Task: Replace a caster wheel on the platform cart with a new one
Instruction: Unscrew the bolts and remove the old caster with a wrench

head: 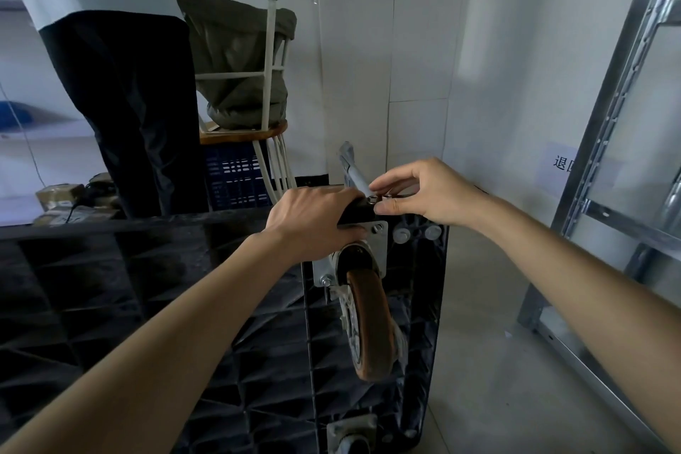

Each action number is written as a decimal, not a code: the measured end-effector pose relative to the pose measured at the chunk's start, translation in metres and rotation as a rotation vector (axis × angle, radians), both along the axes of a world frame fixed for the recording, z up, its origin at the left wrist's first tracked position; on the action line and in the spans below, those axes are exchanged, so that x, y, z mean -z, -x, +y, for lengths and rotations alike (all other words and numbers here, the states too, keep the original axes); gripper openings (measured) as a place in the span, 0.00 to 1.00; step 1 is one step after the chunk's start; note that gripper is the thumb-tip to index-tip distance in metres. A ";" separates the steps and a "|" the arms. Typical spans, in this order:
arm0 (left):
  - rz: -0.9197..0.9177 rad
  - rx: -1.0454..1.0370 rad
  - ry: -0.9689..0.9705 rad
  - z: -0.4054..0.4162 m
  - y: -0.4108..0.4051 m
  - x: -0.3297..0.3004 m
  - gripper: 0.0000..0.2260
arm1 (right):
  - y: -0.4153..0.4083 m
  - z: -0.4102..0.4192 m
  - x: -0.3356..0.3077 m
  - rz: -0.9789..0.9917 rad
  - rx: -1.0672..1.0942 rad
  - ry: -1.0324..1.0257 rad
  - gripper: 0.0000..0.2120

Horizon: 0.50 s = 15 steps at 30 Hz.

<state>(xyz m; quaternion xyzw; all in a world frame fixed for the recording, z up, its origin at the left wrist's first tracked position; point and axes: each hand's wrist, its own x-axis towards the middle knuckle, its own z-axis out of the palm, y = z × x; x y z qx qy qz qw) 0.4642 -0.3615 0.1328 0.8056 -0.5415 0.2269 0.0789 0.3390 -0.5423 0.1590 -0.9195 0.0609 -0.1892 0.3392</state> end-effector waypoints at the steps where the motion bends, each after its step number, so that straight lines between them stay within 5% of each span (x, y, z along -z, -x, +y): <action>1: -0.001 0.000 -0.003 0.000 0.000 0.001 0.25 | 0.001 0.000 0.001 -0.002 0.002 0.012 0.20; 7: -0.023 -0.013 -0.017 0.000 0.001 0.001 0.26 | 0.011 0.009 0.006 -0.028 0.091 0.137 0.24; 15: -0.003 -0.021 -0.001 0.004 0.003 0.001 0.24 | 0.012 0.030 0.017 0.021 0.242 0.320 0.48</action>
